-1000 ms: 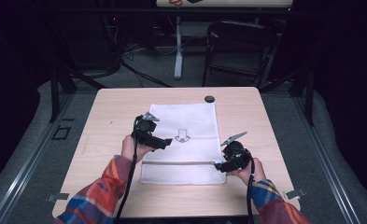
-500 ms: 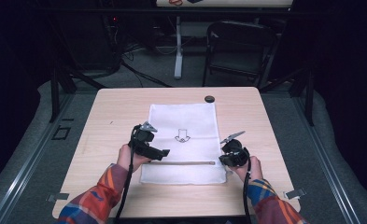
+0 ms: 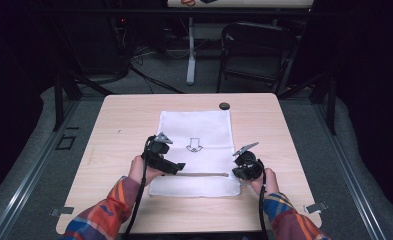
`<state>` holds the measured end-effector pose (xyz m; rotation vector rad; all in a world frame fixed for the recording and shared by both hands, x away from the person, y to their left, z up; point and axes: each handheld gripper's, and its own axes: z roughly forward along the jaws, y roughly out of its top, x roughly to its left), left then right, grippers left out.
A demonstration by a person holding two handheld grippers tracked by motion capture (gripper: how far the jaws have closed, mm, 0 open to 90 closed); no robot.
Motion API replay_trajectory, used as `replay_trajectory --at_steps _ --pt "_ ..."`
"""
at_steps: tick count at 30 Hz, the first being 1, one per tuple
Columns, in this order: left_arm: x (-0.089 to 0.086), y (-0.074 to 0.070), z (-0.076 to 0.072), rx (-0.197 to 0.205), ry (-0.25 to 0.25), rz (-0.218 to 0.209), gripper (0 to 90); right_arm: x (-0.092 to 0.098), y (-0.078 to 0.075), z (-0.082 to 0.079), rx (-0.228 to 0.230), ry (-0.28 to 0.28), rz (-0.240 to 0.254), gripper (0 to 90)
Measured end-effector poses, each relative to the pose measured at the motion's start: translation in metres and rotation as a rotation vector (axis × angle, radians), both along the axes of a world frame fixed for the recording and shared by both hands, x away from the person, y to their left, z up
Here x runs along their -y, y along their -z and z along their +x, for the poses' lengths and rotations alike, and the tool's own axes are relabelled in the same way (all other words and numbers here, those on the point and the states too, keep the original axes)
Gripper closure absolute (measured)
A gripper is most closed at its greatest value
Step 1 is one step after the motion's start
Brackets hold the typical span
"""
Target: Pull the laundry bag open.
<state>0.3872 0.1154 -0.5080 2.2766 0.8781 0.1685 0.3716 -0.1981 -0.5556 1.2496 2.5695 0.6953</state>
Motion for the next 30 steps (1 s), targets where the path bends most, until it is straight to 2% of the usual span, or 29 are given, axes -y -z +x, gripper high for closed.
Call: replay_trajectory --at_steps 3,5,6,7,8,10,12,15,16,18,19,20,21,22,23,24,25,26,27,30 --pt "0.006 0.002 -0.001 -0.004 0.029 -0.01 10.4 -0.003 0.0 0.001 0.002 -0.008 0.008 90.0" --pt "0.013 0.005 -0.003 0.0 0.049 -0.018 11.4 -0.004 -0.001 0.0 0.019 0.006 0.048 90.0" --pt "0.013 0.005 -0.003 0.0 0.049 -0.018 11.5 -0.004 -0.001 0.0 0.019 0.006 0.048 90.0" --pt "0.016 0.006 -0.004 0.007 0.052 -0.021 11.5 -0.005 0.0 -0.001 0.032 0.016 0.076 90.0" --pt "0.019 0.006 -0.004 0.012 0.064 -0.025 12.2 -0.003 -0.003 -0.001 0.025 0.013 0.096 90.0" --pt "0.031 0.007 -0.005 0.014 0.095 -0.034 12.7 -0.002 -0.005 -0.001 0.013 -0.001 0.094 90.0" --pt "0.034 0.008 -0.005 0.019 0.101 -0.037 12.9 -0.002 -0.006 -0.001 0.01 -0.005 0.087 90.0" --pt "0.044 0.012 -0.003 0.01 0.124 -0.04 14.4 -0.004 -0.002 -0.002 0.016 0.017 0.111 90.0" --pt "0.047 0.014 -0.003 0.009 0.133 -0.039 15.2 -0.004 -0.003 0.0 -0.012 -0.002 0.079 90.0" --pt "0.053 0.017 -0.002 0.011 0.147 -0.032 15.8 -0.004 -0.002 0.0 -0.015 -0.003 0.08 90.0" --pt "0.06 0.021 -0.001 -0.008 0.186 -0.04 22.3 -0.005 0.001 0.001 -0.014 0.007 0.095 90.0" --pt "0.06 0.021 -0.001 -0.008 0.186 -0.04 24.5 -0.005 0.001 0.001 -0.014 0.007 0.095 90.0" --pt "0.067 0.024 0.0 -0.01 0.215 -0.04 29.1 -0.005 0.002 0.001 -0.016 -0.005 0.072 90.0" --pt "0.07 0.026 0.0 -0.017 0.24 -0.046 32.1 -0.005 0.003 0.001 -0.015 -0.009 0.074 90.0" --pt "0.074 0.028 -0.001 -0.006 0.242 -0.029 33.2 -0.004 0.003 0.001 -0.015 -0.012 0.077 90.0" --pt "0.074 0.028 -0.001 -0.006 0.242 -0.029 35.8 -0.004 0.003 0.002 -0.014 -0.017 0.078 90.0" --pt "0.077 0.03 -0.001 -0.008 0.255 -0.03 35.8 -0.004 0.003 0.002 -0.014 -0.017 0.078 90.0" --pt "0.08 0.032 -0.001 -0.015 0.278 -0.037 39.6 -0.004 0.005 0.001 -0.008 -0.012 0.097 90.0" --pt "0.085 0.034 -0.001 -0.007 0.289 -0.027 42.2 -0.002 0.005 0.002 -0.014 -0.021 0.102 90.0" --pt "0.089 0.036 -0.001 -0.011 0.303 -0.031 47.2 -0.002 0.005 0.003 -0.016 -0.024 0.096 90.0"
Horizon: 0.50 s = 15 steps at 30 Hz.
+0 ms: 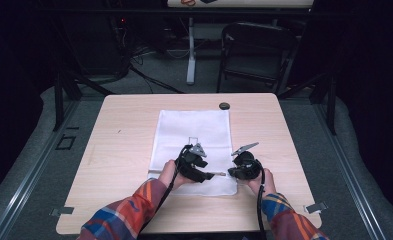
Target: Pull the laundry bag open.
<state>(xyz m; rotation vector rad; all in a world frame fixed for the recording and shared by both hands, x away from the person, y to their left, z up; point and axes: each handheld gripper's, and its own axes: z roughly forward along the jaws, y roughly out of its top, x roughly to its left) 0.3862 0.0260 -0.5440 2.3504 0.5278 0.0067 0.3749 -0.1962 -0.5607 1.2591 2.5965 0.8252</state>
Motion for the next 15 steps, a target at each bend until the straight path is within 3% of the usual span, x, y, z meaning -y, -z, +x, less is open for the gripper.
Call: replay_trajectory --at_steps 2,4,8,15 --pt "0.003 0.001 0.001 0.009 0.002 -0.002 48.8 -0.003 0.002 -0.001 0.023 0.02 0.019 90.0" --pt "0.007 0.003 0.004 -0.006 0.013 -0.022 52.4 -0.002 0.001 -0.001 0.014 0.001 0.0 90.0" --pt "0.012 0.005 0.006 -0.004 0.02 0.002 55.1 -0.004 0.002 -0.002 0.02 0.008 0.011 90.0" --pt "0.018 0.01 0.007 -0.008 0.026 -0.003 59.7 -0.004 0.001 -0.001 0.017 -0.003 -0.004 90.0"
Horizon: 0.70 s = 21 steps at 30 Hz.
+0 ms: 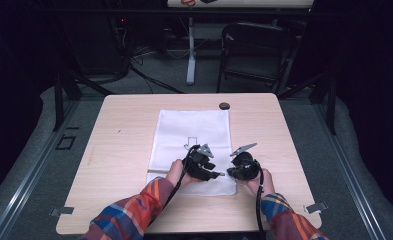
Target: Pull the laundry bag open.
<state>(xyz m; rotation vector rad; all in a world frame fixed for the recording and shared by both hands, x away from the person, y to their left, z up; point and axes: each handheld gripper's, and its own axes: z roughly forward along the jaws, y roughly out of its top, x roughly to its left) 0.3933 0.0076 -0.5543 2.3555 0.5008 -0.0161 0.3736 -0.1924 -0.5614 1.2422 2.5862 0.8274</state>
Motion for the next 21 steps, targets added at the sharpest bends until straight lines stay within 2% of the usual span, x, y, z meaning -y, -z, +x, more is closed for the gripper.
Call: replay_trajectory --at_steps 1,2,4,5,6,8,10,11,13,14,15,17,21 --pt "0.001 0.001 0.001 0.0 0.001 -0.002 60.3 0.0 0.001 0.0 0.003 0.008 0.012 90.0" --pt "0.003 0.002 0.002 -0.011 0.002 -0.021 61.2 0.0 0.0 0.0 0.0 -0.001 -0.001 90.0" --pt "0.005 0.002 0.003 -0.01 0.006 -0.007 62.4 0.0 0.0 0.0 -0.001 0.0 0.004 90.0" --pt "0.005 0.002 0.003 -0.01 0.006 -0.007 62.7 0.0 0.0 0.0 -0.001 0.0 0.004 90.0" --pt "0.006 0.004 0.003 -0.017 0.013 -0.017 62.7 0.0 0.001 0.0 -0.001 0.006 0.024 90.0" --pt "0.011 0.007 0.002 -0.02 0.037 0.022 64.0 -0.002 0.002 -0.001 0.008 0.009 0.026 90.0" --pt "0.012 0.009 0.002 -0.02 0.044 0.018 63.8 -0.003 0.003 -0.001 0.016 0.014 0.03 90.0" --pt "0.013 0.01 0.002 -0.02 0.038 0.036 64.1 -0.004 0.002 -0.001 0.013 0.003 0.027 90.0" --pt "0.014 0.012 0.003 -0.03 0.04 0.018 64.2 -0.005 0.003 0.0 0.019 -0.004 0.038 90.0" --pt "0.014 0.012 0.002 -0.026 0.037 0.032 64.5 -0.005 0.003 0.0 0.011 -0.012 0.04 90.0" --pt "0.014 0.013 0.003 -0.029 0.04 0.023 65.4 -0.006 0.003 0.0 0.01 -0.012 0.04 90.0" --pt "0.014 0.014 0.002 -0.023 0.034 0.046 66.5 -0.007 0.003 0.0 0.015 -0.012 0.033 90.0" --pt "0.013 0.016 0.002 -0.023 0.01 0.038 76.3 -0.006 0.003 0.001 0.014 -0.02 0.035 90.0"
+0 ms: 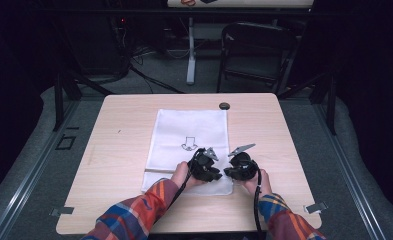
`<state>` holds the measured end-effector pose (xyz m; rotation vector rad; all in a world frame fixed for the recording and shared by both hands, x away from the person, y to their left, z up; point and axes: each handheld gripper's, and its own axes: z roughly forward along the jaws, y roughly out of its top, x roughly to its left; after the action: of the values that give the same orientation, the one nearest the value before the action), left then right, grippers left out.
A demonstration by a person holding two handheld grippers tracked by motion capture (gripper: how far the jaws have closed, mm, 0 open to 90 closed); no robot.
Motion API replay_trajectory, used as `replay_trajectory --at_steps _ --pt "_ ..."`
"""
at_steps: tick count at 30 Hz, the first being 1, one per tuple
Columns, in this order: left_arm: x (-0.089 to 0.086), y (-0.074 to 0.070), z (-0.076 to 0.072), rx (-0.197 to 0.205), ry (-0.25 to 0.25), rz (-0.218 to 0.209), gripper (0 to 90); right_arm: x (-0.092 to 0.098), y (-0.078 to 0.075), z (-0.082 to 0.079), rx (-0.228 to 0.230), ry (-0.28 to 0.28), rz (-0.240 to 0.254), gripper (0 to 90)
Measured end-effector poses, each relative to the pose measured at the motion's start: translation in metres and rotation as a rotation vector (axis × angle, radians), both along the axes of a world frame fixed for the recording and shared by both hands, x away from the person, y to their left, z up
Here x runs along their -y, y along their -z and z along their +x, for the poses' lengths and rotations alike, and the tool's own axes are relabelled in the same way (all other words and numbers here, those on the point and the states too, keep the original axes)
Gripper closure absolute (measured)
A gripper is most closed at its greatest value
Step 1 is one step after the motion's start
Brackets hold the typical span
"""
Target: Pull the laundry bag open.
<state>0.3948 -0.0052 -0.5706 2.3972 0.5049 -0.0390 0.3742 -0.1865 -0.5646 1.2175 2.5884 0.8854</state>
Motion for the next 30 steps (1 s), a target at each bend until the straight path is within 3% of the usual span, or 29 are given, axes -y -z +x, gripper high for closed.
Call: replay_trajectory --at_steps 3,5,10,12,15,17,19,20,21,26,27,30 --pt "0.0 0.001 -0.002 0.008 -0.024 -0.01 79.3 -0.001 0.0 0.0 0.005 0.005 0.002 90.0" --pt "0.0 0.0 -0.005 0.034 -0.014 0.009 80.2 -0.002 0.001 -0.001 0.012 0.007 0.005 90.0" --pt "0.0 0.002 -0.008 0.02 -0.012 -0.015 80.8 -0.003 -0.002 -0.003 -0.015 0.019 0.001 90.0" --pt "0.001 0.002 -0.01 0.021 -0.002 -0.016 80.9 -0.003 -0.005 -0.004 -0.022 0.013 -0.03 90.0" --pt "0.001 0.002 -0.01 0.016 0.014 -0.017 81.0 -0.002 -0.007 -0.007 -0.04 0.0 -0.001 90.0" --pt "0.002 0.003 -0.011 0.016 0.017 -0.024 81.0 -0.002 -0.008 -0.008 -0.052 0.01 -0.011 90.0" --pt "0.002 0.003 -0.01 0.02 0.03 -0.03 81.1 -0.004 -0.006 -0.01 -0.037 0.028 0.0 90.0" --pt "0.002 0.003 -0.01 0.022 0.035 -0.029 81.1 -0.004 -0.006 -0.01 -0.053 0.007 -0.024 90.0" --pt "0.002 0.003 -0.01 0.023 0.039 -0.028 81.1 -0.006 -0.003 -0.012 -0.043 0.022 -0.012 90.0" --pt "0.002 0.003 -0.009 0.021 0.046 -0.027 81.2 0.002 -0.003 -0.008 -0.113 0.038 0.025 90.0" --pt "0.002 0.002 -0.01 0.031 0.044 -0.006 81.3 0.006 -0.001 -0.006 -0.137 0.051 0.058 90.0" --pt "0.003 0.001 -0.01 0.031 0.048 -0.004 81.4 0.005 -0.001 -0.006 -0.131 0.038 0.057 90.0"
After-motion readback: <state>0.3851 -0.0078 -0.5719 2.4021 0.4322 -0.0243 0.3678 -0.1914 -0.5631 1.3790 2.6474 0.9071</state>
